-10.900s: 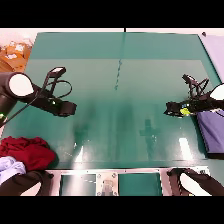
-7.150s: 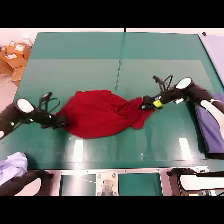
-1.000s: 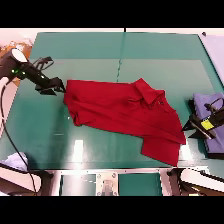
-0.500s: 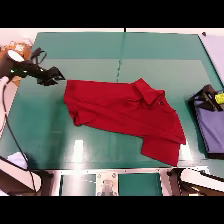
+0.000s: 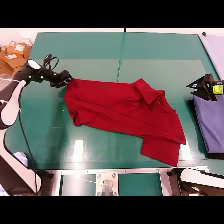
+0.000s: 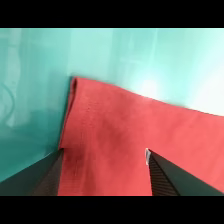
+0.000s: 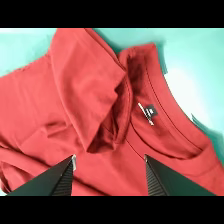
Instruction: Fold the shirts.
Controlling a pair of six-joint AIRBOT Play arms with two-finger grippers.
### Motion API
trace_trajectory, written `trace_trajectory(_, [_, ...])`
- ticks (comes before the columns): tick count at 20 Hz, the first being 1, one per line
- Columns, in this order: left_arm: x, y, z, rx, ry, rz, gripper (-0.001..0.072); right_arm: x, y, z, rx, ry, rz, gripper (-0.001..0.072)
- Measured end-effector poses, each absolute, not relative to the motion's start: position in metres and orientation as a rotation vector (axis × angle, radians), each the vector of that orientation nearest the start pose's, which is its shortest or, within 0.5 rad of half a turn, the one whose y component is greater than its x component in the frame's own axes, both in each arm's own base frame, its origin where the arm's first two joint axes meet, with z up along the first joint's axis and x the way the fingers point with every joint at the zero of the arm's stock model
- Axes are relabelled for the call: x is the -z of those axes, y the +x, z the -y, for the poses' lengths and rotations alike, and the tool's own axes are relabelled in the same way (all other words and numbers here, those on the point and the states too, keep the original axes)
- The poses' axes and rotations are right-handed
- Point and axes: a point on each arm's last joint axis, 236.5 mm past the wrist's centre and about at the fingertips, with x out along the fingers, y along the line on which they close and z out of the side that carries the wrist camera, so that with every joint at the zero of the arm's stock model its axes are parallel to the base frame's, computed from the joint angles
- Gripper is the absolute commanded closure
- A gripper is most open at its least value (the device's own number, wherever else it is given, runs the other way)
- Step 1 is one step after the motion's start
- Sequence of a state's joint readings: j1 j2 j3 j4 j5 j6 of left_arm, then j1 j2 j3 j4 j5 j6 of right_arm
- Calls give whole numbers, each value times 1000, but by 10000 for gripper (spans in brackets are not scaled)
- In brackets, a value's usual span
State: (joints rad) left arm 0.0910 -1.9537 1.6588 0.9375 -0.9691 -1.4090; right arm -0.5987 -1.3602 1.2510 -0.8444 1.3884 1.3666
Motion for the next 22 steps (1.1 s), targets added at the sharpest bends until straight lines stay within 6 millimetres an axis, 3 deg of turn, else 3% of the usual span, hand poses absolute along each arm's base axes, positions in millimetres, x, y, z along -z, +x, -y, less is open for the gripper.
trace_trajectory(7, [43, 571, 50, 271, -523, -1126, 100, -44, 394, 78, -133, 846, -1129, 223])
trace_trajectory(14, [75, 572, 49, 269, -563, -1175, 101, -7, 407, 60, -172, 845, -1197, 222])
trace_trajectory(22, [84, 567, 63, 315, -614, -1204, 111, 30, 425, 18, -222, 809, -1267, 229])
